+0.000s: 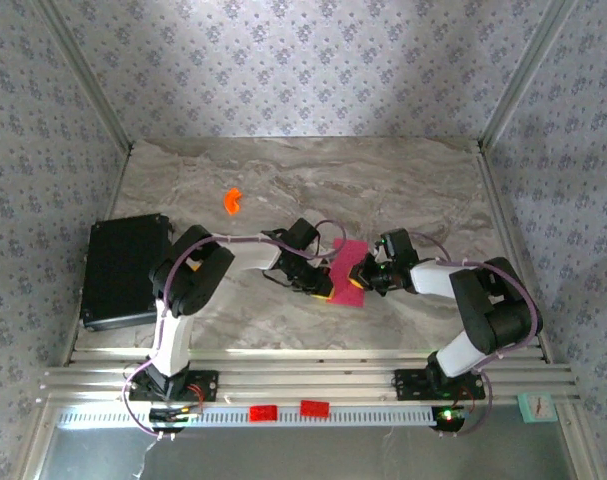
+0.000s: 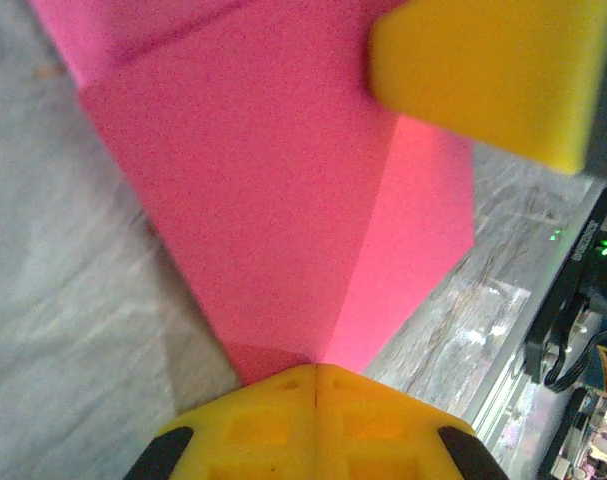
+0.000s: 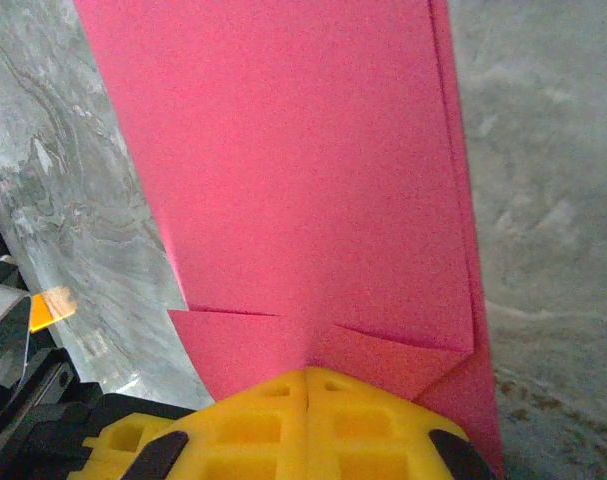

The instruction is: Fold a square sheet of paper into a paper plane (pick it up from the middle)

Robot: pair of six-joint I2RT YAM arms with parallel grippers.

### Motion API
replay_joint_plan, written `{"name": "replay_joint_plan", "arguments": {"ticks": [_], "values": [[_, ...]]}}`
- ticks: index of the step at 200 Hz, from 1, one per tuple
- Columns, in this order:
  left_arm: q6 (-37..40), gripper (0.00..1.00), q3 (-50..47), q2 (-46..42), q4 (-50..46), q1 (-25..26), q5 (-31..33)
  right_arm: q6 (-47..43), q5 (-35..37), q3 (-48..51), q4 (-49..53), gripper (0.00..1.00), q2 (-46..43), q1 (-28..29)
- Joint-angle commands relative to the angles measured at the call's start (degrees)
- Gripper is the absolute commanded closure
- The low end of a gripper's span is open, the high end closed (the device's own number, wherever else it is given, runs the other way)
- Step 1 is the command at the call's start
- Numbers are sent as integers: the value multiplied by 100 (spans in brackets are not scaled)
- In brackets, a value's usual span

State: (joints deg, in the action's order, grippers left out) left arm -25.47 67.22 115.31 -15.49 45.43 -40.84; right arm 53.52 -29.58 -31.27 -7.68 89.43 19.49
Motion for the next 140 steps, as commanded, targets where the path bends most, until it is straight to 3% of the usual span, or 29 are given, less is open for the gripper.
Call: {"name": "replay_joint_plan", "arguments": {"ticks": [1, 75, 140], "values": [[261, 100, -268, -166, -757, 35, 203, -44, 420, 217, 464, 100, 255, -35], [66, 100, -96, -765, -575, 45, 355, -17, 313, 183, 401, 100, 290, -33], [190, 98, 981, -9, -742, 185, -146, -23, 317, 213, 414, 100, 356, -48]]}}
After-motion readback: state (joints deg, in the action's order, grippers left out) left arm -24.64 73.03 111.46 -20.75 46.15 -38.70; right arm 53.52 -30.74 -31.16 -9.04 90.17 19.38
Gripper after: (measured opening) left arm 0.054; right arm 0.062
